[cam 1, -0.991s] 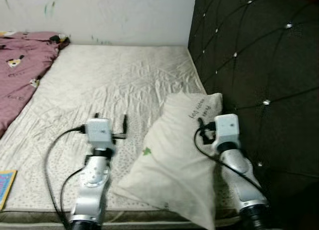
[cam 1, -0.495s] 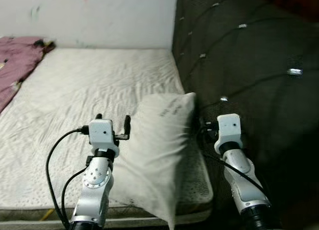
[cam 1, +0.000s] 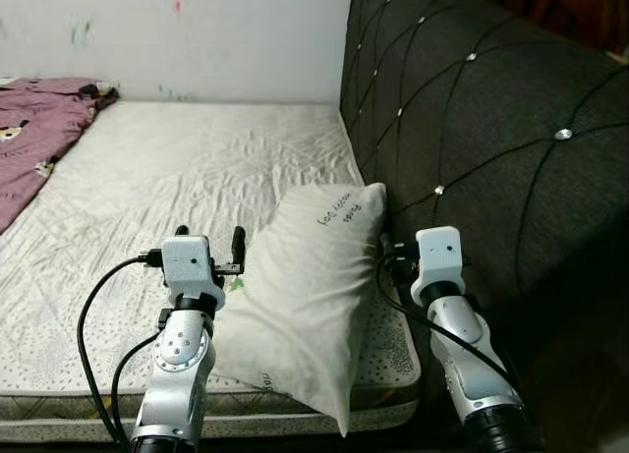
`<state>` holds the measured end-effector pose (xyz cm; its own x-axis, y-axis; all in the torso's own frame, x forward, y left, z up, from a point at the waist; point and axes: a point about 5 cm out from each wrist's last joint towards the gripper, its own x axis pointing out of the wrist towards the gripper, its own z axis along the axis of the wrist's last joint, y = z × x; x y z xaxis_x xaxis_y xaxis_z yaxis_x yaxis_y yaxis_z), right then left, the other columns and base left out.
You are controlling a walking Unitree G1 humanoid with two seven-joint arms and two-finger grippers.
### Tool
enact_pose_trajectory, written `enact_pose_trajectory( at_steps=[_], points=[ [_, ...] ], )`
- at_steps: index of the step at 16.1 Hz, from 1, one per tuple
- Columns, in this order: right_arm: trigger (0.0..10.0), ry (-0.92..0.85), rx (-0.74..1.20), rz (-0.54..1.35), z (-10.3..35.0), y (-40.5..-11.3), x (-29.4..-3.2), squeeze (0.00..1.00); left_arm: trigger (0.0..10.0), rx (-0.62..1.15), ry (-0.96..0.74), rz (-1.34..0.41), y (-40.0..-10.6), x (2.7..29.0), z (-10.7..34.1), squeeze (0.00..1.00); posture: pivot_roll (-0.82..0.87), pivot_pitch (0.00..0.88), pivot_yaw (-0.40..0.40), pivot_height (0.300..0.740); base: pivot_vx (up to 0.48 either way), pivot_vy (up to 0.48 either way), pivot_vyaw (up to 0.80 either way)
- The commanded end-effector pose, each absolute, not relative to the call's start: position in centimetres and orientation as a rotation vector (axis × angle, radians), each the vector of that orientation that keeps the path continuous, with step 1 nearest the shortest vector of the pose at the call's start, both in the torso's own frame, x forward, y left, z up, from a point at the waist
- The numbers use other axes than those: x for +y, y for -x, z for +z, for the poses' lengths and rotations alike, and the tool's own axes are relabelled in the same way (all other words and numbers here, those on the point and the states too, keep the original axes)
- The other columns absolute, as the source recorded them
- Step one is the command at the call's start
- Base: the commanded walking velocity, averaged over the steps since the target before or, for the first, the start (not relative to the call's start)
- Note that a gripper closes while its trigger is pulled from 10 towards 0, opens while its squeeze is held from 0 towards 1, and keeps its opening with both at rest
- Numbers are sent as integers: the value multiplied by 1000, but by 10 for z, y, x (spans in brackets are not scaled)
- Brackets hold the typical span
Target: Clean up the room
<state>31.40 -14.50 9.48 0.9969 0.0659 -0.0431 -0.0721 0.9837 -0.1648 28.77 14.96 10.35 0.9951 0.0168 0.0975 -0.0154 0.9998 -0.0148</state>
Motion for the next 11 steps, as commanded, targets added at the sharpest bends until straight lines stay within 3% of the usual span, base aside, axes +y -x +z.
enact_pose_trajectory(
  at_steps=[1, 11],
  points=[
    [10000, 162, 27, 71, 98, -315, -145, 0, 10000, -104, 12, 10, -287, 149, 105, 0, -17, 31, -14, 740, 0, 0, 0],
    [10000, 163, 34, 86, 97, -315, -143, 0, 10000, -117, 20, 6, -287, 149, 107, 0, -19, 30, -17, 740, 50, 0, 0]
  ],
)
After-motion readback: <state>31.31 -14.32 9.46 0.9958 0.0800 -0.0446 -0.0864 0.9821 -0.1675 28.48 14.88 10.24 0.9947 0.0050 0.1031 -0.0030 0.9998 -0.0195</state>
